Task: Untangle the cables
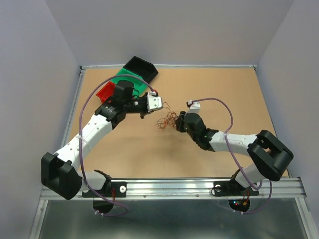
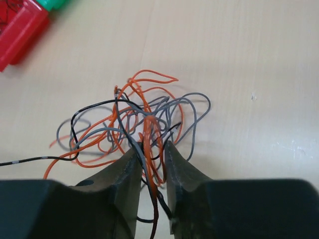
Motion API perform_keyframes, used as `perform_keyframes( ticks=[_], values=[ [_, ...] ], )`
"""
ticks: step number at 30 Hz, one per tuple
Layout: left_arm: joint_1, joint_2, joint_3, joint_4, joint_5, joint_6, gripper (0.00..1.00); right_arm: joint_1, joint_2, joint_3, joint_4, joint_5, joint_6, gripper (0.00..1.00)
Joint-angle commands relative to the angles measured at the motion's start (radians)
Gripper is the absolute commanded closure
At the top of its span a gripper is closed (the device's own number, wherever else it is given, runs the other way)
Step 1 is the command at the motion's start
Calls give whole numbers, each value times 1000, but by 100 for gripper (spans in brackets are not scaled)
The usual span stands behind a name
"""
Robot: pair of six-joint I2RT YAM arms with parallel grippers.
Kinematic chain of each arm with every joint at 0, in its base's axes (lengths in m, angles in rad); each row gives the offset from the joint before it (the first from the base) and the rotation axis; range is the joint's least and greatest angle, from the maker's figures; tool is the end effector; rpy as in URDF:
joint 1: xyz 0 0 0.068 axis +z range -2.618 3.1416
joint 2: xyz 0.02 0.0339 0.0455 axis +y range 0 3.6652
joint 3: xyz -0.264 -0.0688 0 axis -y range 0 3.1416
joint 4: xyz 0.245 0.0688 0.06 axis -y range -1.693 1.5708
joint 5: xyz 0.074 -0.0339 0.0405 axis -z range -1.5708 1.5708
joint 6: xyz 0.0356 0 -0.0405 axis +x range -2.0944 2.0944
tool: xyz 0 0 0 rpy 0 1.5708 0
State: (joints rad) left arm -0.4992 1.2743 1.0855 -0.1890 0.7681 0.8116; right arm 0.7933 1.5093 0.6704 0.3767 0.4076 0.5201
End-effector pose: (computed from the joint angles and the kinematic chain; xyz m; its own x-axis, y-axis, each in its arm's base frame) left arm 0.2404 -0.1593 0.3422 0.4381 0.3554 -0.8257 0.8622 0.0938 0.4978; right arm 0.2259 0.2093 0.1873 -0.4729 0.1700 -0.8646 -0.1963 0.9362 0.2914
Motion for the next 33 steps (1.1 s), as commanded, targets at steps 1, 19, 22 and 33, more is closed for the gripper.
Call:
perform_keyframes(
  ticks=[1, 19, 22, 33],
  values=[
    [-15, -95, 137, -61, -6, -46, 100, -5, -66, -41, 70, 83, 8, 81],
    [61, -156, 490, 147, -608, -405, 100, -100, -72, -80, -65, 339, 360, 72],
    [193, -156, 493, 175, -528, -477, 100, -100, -107, -95, -65, 347, 371, 26],
    [244, -124, 569, 108, -613, -482, 100, -98, -118, -92, -59, 356, 302, 18]
  ],
)
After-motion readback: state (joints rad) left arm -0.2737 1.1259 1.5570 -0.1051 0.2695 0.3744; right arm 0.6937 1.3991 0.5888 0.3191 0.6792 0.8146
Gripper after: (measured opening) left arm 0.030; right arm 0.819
